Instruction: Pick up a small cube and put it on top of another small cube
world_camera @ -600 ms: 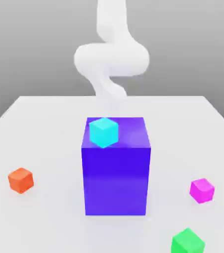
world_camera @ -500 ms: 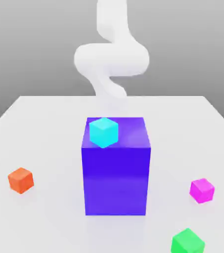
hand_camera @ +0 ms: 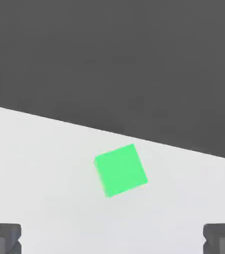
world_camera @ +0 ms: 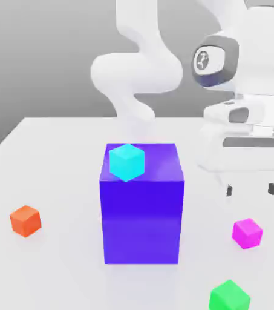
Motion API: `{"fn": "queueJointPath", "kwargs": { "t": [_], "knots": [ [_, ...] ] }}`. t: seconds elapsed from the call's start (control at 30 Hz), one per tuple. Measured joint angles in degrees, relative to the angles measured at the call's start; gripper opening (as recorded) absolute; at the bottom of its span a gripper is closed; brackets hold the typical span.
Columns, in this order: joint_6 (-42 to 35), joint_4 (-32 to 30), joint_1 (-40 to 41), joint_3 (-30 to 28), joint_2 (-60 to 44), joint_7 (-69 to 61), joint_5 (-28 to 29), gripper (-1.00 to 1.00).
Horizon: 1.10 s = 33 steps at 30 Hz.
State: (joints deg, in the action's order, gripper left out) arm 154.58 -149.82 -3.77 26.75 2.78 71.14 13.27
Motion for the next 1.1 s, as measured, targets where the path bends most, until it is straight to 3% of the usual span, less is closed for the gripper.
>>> {"fn": "queueJointPath", "kwargs": {
  "t": [0.2,0.47,0.5,0.7,0.8,1.0,1.1],
  "knots": [
    [6.87,-4.36,-5.47,1.79,-10.86,4.27,0.36,0.0],
    [14.49,-1.85,-15.66,-10.79,-21.73,14.36,13.16,0.0],
    [15.43,-1.51,-17.18,-12.64,-23.03,15.46,14.65,-1.0],
    [15.99,-1.35,-18.0,-13.62,-23.68,16.12,15.47,-1.0],
    [14.36,-1.95,-15.42,-10.42,-21.38,14.02,12.68,-1.0],
    [8.96,-4.17,-9.33,-1.93,-13.43,5.64,1.65,-1.0],
    [5.66,-2.98,-7.26,-0.85,-11.23,1.97,-2.28,-1.0]
  ]
}}
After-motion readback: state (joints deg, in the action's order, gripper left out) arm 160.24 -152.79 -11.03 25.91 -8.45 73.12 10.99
